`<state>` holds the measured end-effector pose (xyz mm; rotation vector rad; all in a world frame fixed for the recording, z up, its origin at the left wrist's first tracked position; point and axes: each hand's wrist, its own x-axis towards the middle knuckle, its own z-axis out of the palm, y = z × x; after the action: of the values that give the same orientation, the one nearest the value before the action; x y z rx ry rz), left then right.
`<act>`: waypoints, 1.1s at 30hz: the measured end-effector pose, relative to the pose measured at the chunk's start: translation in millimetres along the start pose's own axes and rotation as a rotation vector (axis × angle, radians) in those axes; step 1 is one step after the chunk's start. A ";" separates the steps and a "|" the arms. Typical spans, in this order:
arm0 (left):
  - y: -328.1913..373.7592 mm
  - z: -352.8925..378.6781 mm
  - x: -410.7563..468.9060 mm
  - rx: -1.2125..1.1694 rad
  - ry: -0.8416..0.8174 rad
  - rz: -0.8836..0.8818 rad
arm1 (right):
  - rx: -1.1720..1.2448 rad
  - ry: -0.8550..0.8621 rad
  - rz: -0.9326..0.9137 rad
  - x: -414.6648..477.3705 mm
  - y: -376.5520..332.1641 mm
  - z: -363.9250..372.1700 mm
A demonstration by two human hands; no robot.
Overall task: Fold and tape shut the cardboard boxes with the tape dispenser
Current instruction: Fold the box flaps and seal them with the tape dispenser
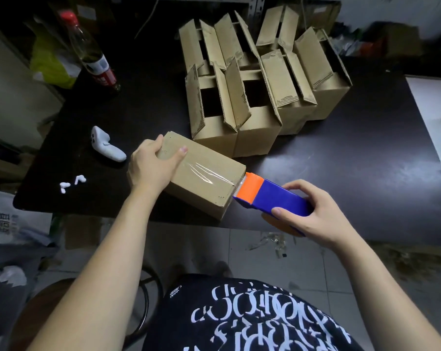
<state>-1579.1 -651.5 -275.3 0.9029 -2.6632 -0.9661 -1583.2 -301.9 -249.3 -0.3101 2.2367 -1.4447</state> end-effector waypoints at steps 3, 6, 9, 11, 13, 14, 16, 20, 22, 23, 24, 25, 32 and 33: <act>1.5 -2.2 1.9 0.003 -0.011 0.013 | -0.007 0.067 0.025 -2.0 14.9 6.0; 1.6 -3.3 3.3 0.003 -0.013 0.025 | -0.007 0.129 0.044 -4.8 33.6 6.2; 0.9 -2.0 2.7 -0.011 -0.017 0.020 | -0.025 0.124 0.075 -8.7 48.5 5.6; 0.5 -1.4 3.3 -0.021 -0.014 0.013 | -0.089 0.107 0.074 -5.5 56.1 9.3; 0.0 -1.3 3.2 -0.019 -0.015 0.011 | -0.155 0.094 0.071 -0.4 59.9 13.3; -0.1 -1.3 2.5 -0.015 -0.015 0.011 | -0.185 0.089 0.067 2.7 60.8 15.5; 0.5 -1.8 1.1 -0.002 -0.011 0.003 | -0.245 0.079 0.051 9.3 58.1 20.9; 2.7 -3.0 -1.4 0.018 -0.016 -0.013 | -0.264 0.032 0.073 23.2 45.9 29.5; 3.9 -4.4 -2.3 0.003 -0.022 -0.026 | -0.222 -0.006 0.118 28.7 45.5 29.1; 4.1 -4.8 -3.2 -0.004 -0.020 -0.032 | -0.211 -0.015 0.125 30.2 45.4 28.5; 4.4 -5.1 -4.4 -0.006 -0.015 -0.038 | -0.203 -0.019 0.129 30.8 44.8 28.3; 4.5 -5.3 -5.4 -0.006 -0.010 -0.047 | -0.182 -0.015 0.136 31.6 44.6 28.4; -1.8 -11.9 -16.2 -0.067 0.070 -0.109 | -0.436 0.073 0.234 32.0 50.0 29.5; -3.4 -13.0 -17.4 -0.069 0.081 -0.119 | -0.418 0.098 0.247 29.3 51.7 30.3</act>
<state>-1559.0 -650.1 -266.5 1.0722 -2.5176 -1.0168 -1590.9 -316.6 -313.9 -0.0877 2.5436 -0.8789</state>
